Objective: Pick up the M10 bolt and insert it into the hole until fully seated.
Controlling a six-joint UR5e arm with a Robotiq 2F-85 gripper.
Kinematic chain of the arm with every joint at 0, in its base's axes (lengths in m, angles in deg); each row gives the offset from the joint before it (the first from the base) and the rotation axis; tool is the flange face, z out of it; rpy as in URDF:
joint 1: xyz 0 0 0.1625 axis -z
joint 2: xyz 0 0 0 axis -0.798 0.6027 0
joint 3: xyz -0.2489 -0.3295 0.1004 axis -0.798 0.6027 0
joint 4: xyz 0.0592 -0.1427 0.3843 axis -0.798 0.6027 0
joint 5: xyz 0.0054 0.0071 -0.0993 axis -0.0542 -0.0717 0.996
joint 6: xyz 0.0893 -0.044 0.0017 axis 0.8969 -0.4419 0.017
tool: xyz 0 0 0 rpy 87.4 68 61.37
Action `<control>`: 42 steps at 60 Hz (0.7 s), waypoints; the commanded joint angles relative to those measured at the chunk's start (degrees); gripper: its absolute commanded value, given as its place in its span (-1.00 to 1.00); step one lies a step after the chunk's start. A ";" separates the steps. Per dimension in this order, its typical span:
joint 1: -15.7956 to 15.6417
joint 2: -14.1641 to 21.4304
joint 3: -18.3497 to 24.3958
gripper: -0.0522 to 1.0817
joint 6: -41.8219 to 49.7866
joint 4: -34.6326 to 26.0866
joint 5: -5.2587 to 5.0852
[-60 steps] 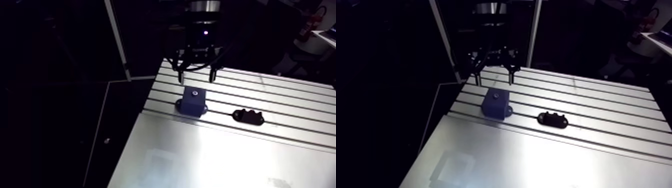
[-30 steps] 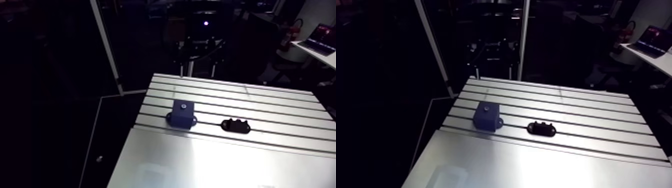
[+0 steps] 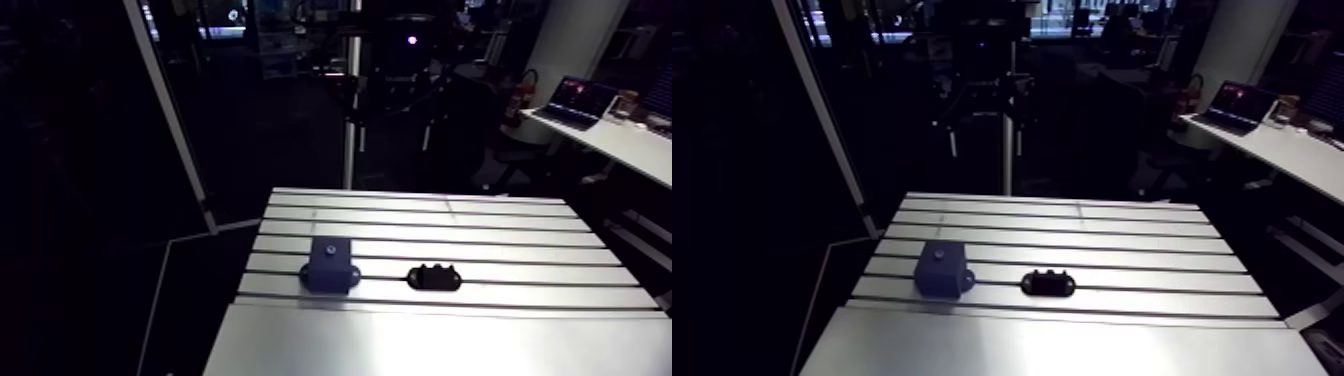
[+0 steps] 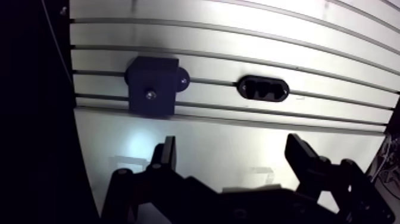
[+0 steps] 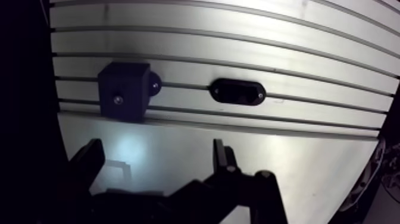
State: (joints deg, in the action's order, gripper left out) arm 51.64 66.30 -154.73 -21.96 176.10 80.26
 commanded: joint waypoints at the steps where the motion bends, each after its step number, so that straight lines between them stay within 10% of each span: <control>1: 5.52 5.07 0.29 -0.90 0.34 -0.20 -0.66; 42: 4.99 1.37 7.31 -0.90 0.00 -3.45 -0.39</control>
State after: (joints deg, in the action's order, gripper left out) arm 56.79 68.96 -149.60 -21.69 174.51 79.85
